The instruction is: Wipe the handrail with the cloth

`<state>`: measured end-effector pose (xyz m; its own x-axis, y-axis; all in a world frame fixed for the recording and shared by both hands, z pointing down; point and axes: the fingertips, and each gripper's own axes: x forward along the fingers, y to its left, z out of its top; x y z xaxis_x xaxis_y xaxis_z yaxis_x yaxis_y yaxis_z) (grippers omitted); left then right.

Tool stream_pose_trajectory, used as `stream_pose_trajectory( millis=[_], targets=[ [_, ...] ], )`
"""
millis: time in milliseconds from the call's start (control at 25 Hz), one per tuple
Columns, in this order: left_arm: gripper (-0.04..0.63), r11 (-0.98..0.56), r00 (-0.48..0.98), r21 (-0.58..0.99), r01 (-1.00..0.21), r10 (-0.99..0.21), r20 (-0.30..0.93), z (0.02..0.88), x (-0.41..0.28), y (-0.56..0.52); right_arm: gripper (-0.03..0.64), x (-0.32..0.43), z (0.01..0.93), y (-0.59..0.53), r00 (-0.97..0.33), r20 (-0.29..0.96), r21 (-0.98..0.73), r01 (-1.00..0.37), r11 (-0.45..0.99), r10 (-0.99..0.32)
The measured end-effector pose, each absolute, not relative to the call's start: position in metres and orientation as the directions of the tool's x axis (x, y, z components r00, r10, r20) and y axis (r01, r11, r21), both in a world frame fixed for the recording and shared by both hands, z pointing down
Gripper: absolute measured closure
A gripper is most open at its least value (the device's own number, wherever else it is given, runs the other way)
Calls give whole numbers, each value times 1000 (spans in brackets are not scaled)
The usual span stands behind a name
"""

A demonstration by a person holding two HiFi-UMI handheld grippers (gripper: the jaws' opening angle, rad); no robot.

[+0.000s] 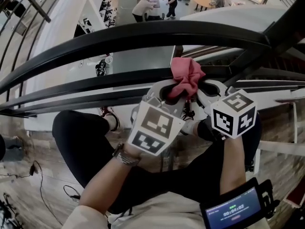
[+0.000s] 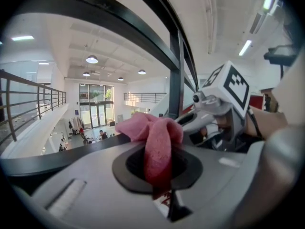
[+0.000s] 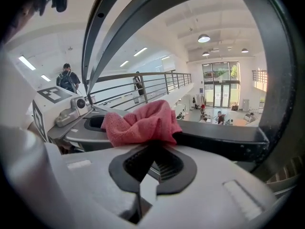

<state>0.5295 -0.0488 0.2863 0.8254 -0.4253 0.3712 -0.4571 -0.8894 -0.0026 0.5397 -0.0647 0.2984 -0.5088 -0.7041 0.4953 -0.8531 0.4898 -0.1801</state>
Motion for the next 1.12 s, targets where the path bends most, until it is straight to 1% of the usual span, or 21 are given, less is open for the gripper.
stream_pose_trajectory(
  millis=[440, 1120],
  targets=[
    [565, -871, 809, -4, -491, -457, 370, 285, 502, -56, 615, 511, 298, -71, -549, 503, -181, -822, 540, -668],
    [565, -819, 763, -1, -574, -535, 362, 284, 454, -65, 615, 460, 298, -77, -607, 513, -177, -767, 616, -608]
  ],
)
